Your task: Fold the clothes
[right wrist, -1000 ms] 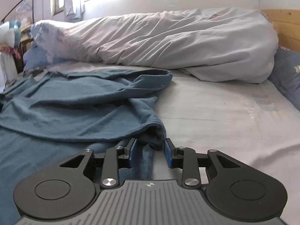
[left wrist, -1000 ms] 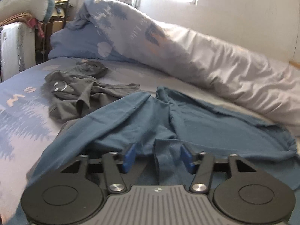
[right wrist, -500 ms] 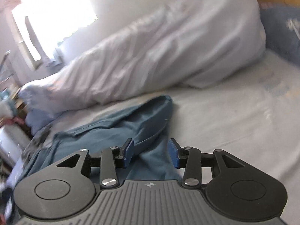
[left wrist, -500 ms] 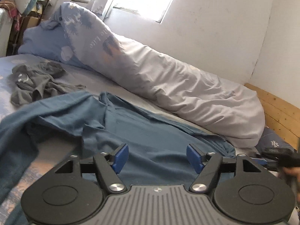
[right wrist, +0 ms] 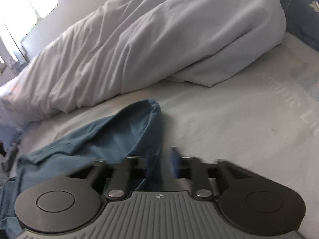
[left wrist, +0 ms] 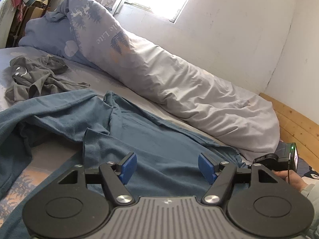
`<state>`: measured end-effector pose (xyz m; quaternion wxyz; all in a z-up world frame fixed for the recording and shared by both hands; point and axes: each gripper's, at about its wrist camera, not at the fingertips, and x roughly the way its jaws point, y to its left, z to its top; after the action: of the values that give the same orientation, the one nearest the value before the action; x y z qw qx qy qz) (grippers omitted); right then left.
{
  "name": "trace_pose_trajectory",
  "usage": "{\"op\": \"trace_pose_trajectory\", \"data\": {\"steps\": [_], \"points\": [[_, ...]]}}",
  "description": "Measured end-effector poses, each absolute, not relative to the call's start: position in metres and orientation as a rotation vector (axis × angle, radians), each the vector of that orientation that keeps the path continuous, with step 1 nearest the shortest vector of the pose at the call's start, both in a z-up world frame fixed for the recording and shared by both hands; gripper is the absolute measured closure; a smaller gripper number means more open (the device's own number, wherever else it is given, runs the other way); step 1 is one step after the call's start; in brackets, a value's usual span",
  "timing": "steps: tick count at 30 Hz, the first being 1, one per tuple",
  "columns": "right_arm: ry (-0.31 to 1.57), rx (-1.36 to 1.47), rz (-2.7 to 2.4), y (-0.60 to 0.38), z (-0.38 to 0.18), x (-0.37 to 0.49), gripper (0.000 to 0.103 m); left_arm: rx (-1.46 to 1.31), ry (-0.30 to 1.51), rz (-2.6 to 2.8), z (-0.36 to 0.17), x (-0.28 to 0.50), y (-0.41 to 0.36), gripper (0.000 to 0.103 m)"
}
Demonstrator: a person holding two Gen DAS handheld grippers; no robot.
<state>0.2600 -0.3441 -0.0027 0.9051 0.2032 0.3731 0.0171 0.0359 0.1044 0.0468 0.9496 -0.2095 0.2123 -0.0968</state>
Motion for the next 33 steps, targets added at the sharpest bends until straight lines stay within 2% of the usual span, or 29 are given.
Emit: {"op": "trace_pose_trajectory", "data": {"steps": [7, 10, 15, 21, 22, 23, 24, 33], "points": [[0.639, 0.411, 0.065, -0.354, 0.041, 0.247, 0.103, -0.457, 0.422, -0.183, 0.049, 0.035, 0.112, 0.036], [0.718, 0.428, 0.102, -0.353, 0.04, 0.254, 0.102, -0.45, 0.426, -0.187, 0.048, 0.035, 0.11, 0.036], [0.814, 0.439, 0.051, -0.349, 0.01, 0.261, 0.083, -0.455, 0.422, -0.198, 0.049, 0.034, 0.108, 0.036], [0.837, 0.465, 0.04, -0.343, -0.008, 0.267, 0.08, -0.467, 0.431, -0.196, 0.049, 0.035, 0.109, 0.036], [0.835, 0.462, 0.041, -0.341, -0.009, 0.268, 0.08, -0.469, 0.432, -0.196, 0.048, 0.036, 0.109, 0.036], [0.831, 0.445, 0.042, -0.338, -0.009, 0.269, 0.088, -0.471, 0.432, -0.196, 0.048, 0.036, 0.109, 0.036], [0.823, 0.411, 0.046, -0.334, -0.006, 0.27, 0.101, -0.472, 0.431, -0.198, 0.049, 0.036, 0.11, 0.036], [0.649, 0.335, 0.126, -0.315, 0.051, 0.262, 0.101, -0.512, 0.424, -0.197, 0.051, 0.035, 0.117, 0.036]]}}
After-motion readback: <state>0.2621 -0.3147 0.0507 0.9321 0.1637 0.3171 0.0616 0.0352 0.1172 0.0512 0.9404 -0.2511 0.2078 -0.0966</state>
